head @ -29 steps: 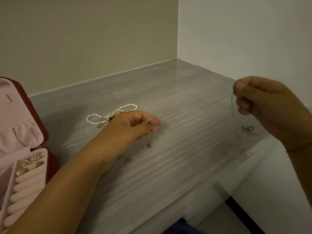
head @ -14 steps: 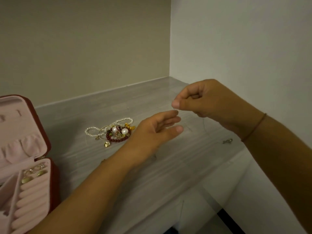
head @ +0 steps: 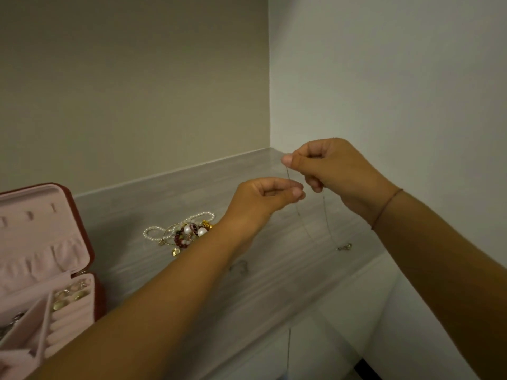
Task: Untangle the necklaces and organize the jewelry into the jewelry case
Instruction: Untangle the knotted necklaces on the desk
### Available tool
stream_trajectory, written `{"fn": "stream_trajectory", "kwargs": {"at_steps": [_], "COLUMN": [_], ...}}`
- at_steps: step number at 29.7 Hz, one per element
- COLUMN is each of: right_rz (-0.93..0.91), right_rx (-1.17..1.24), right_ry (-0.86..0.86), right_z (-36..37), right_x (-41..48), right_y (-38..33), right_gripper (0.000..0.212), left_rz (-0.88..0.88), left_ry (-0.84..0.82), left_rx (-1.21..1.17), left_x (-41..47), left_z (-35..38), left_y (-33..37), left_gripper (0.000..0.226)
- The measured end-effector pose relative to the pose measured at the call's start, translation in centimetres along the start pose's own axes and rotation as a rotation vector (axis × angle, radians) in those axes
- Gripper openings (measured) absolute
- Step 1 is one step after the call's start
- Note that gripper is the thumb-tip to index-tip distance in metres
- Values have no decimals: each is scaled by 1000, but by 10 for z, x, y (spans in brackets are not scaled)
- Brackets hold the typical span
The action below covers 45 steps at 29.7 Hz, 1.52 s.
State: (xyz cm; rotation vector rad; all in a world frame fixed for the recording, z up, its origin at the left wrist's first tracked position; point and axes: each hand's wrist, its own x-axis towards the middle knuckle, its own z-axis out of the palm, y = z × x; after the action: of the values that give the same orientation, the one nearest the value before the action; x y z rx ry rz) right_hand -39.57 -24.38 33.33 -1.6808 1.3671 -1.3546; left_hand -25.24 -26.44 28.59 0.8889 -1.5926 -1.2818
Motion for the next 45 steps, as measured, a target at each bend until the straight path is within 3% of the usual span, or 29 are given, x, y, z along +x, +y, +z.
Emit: {"fn": "stream_trajectory", "kwargs": {"at_steps": [8, 13, 16, 19, 21, 23, 25, 29, 36, 45], "right_rz": [-104, -127, -38, 110, 131, 120, 97, 73, 71, 69], "right_rx": [-90, -144, 32, 355, 443, 446, 428, 413, 298, -96], "right_ry": [-29, 81, 108, -67, -150, -112, -10, 124, 222, 294], "right_z": [-13, -14, -8, 6, 16, 27, 37, 51, 56, 53], "right_x": [17, 24, 23, 11, -1, -14, -25, -39, -53, -56], "right_y": [-23, -16, -3, 12, 22, 34, 47, 66, 87, 116], "right_gripper": [15, 17, 30, 48, 42, 28, 19, 22, 25, 27], "left_rz": [38, 32, 42, 81, 103, 106, 111, 95, 33, -93], "left_ry": [42, 22, 28, 60, 81, 98, 151, 268, 382, 420], "left_rx": [-30, 149, 291, 351, 359, 335, 314, 249, 191, 181], "left_x": [10, 25, 30, 36, 40, 43, 47, 58, 85, 135], "left_z": [10, 2, -2, -4, -6, -9, -15, -30, -62, -87], "left_y": [27, 59, 71, 81, 86, 89, 90, 84, 61, 5], "left_gripper": [25, 14, 15, 15, 13, 15, 17, 17, 12, 15]}}
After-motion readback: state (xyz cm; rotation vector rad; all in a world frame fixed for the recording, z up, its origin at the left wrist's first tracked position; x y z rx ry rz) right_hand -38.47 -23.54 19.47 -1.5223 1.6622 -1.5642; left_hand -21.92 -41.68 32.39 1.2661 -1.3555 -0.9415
